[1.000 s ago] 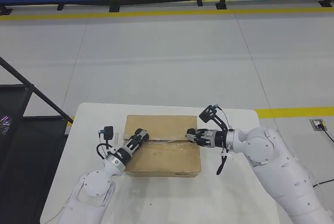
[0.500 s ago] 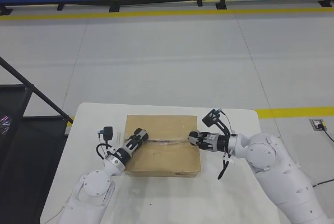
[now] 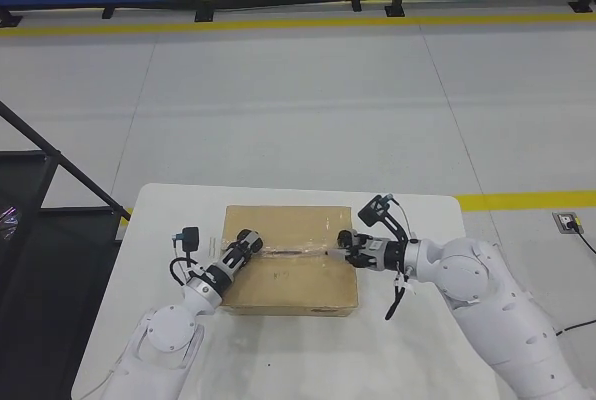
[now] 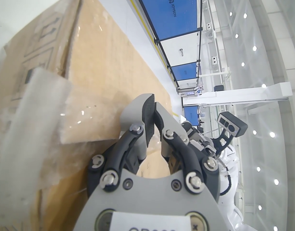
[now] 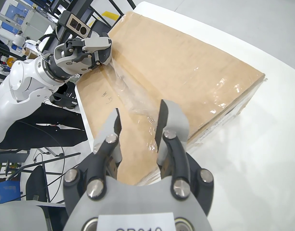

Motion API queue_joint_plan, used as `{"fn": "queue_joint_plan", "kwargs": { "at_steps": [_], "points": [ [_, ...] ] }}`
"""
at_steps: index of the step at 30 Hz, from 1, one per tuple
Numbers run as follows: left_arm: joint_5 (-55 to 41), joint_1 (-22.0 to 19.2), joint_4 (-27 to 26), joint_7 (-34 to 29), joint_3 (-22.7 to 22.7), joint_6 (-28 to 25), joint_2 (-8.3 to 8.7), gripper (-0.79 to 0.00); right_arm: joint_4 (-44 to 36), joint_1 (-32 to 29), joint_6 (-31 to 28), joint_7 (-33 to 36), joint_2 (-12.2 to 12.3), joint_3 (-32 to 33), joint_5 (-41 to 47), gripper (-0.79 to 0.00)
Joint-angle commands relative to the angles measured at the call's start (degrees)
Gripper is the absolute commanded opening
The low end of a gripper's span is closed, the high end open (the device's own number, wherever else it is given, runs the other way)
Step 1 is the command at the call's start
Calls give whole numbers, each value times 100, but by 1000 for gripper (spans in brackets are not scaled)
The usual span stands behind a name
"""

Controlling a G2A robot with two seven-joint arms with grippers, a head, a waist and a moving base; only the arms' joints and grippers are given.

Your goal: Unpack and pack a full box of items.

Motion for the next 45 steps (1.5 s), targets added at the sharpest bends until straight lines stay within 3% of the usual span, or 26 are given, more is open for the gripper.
{"fn": "queue_joint_plan", "kwargs": {
  "at_steps": [1, 12, 18, 24, 37, 45],
  "points": [
    [2, 3, -1, -3, -2, -2, 0, -699, -26, -13, 15, -4, 7, 18, -11, -71],
    [-27, 28, 27, -13, -19, -58, -1, -696, -189, -108, 123, 15, 46, 98, -58, -62],
    [-115, 180, -207, 17, -162, -161, 17, -650, -156, -51, 82, 81, 35, 21, -27, -117],
    [-182, 358, -339, -23, -399, -127, 55, -665, -129, 11, -4, 138, 25, -53, 2, -166],
    [-246, 147, 233, -92, -383, 61, 52, -683, -84, 84, 9, 128, 20, -103, 3, -132],
    [-306, 222, 51, -90, -385, -78, 52, -690, -80, 84, 4, 89, 22, -112, 16, -132]
  ]
}}
